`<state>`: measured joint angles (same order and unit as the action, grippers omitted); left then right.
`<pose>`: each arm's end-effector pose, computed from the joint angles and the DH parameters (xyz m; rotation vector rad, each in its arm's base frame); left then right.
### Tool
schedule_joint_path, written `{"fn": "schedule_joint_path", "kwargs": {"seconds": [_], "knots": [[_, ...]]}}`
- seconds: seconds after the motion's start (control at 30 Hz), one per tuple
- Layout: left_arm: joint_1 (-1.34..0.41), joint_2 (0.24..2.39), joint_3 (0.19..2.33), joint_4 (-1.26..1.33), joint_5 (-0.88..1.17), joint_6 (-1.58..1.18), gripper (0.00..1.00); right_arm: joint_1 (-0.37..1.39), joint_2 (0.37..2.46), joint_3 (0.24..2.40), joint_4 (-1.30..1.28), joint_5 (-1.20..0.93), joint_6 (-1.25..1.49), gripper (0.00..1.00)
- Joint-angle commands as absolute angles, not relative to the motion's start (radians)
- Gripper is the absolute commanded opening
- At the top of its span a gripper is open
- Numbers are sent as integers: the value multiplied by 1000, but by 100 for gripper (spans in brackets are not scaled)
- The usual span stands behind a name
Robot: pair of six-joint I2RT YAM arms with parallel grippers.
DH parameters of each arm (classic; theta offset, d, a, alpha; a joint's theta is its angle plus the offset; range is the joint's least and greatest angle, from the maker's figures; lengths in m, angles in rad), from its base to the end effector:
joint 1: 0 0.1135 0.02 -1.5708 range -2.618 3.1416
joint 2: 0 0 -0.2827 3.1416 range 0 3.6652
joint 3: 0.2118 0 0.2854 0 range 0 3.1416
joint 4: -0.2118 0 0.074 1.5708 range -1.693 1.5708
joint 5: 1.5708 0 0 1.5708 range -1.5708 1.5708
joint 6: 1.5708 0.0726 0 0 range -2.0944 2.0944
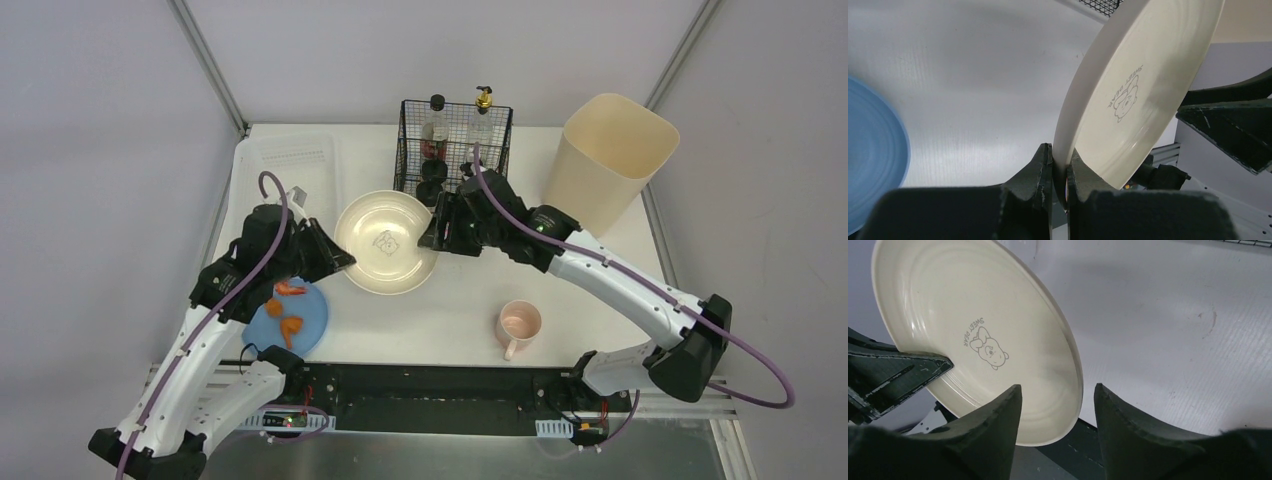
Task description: Clear the kitchen counter
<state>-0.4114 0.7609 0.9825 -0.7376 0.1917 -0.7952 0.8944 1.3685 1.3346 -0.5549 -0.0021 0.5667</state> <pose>0.1784 -0.0929 0.3566 -0.3002 2.1945 -0.9059 0.2290 0.2855 0.3595 -0.3738 2.2529 0.8165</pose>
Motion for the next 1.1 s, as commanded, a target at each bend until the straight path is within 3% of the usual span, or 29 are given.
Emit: {"fn": "schedule_joint_path", "kwargs": {"seconds": [0.0,0.33,0.73,1.07], "knots": [[-415,774,1000,-687,140,-784,0,899,1303,1337,-548,62,567,59],[-305,860,1046,-607,160,-796,0,899,1192,1225,-584,133,571,65],[48,1028,1028,-364,372,-870,0,899,1045,1068,-616,166,578,66],[234,1158,1008,-145,347,-1073,0,899,975,996,-627,174,590,66]]}}
